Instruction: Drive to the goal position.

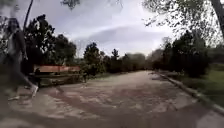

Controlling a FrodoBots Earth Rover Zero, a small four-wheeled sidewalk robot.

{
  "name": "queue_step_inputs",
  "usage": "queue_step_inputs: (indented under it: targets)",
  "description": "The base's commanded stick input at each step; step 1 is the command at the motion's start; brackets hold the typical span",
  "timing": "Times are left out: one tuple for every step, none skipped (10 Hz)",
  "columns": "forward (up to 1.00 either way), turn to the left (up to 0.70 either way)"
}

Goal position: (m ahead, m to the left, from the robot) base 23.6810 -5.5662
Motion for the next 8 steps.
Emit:
queue_step_inputs:
  targets:
    - [0.00, -0.70]
    - [0.00, -0.17]
    - [0.00, 0.00]
    - [0.00, 0.00]
    - [0.46, 0.00]
    - [0.70, 0.16]
    - [0.70, 0.31]
    - [0.70, 0.35]
